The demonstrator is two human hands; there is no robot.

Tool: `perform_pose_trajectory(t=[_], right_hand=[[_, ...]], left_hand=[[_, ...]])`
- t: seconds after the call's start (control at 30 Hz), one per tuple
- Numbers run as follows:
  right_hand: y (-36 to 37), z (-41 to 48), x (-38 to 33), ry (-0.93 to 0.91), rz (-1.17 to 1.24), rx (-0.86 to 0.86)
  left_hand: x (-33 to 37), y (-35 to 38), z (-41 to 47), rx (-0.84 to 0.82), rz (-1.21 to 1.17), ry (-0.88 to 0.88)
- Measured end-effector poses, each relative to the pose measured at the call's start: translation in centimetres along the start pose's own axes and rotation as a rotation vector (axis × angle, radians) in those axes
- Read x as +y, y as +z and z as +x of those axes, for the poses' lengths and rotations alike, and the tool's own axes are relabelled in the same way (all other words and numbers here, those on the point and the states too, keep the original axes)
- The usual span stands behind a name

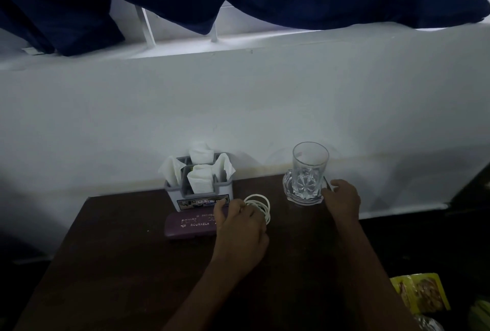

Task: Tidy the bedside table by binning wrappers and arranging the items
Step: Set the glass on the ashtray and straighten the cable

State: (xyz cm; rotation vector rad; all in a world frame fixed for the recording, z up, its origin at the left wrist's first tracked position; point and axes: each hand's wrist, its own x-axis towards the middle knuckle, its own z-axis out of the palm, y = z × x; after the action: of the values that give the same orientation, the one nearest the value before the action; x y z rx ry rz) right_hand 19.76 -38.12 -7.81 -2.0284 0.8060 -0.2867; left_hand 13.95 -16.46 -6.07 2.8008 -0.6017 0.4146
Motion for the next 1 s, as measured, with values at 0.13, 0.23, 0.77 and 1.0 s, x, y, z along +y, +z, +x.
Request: perform_pose_trajectory(t=[0.13,0.23,0.77,1.0], right_hand=[[0.5,-0.5,-0.4,-0.05,0.029,0.028],[1.2,-0.2,0.1,-0.033,0.09,0.041],[5.8,-3.1,-2.7,-0.235,0.074,-0.112],[6.9,-4.0,-3.1,-0.207,0.029,-0.116]], left_hand=[[-1.5,-2.6,1.1,0.025,-0.089,-0.134],[-3.8,-3.4,1.1,0.001,-0.157,-0.24],[-12.5,-2.9,-1.5,-0.312,-0.213,-0.345],[-13.8,-2.3,-2.0,-0.291,-0.315,-0.312]])
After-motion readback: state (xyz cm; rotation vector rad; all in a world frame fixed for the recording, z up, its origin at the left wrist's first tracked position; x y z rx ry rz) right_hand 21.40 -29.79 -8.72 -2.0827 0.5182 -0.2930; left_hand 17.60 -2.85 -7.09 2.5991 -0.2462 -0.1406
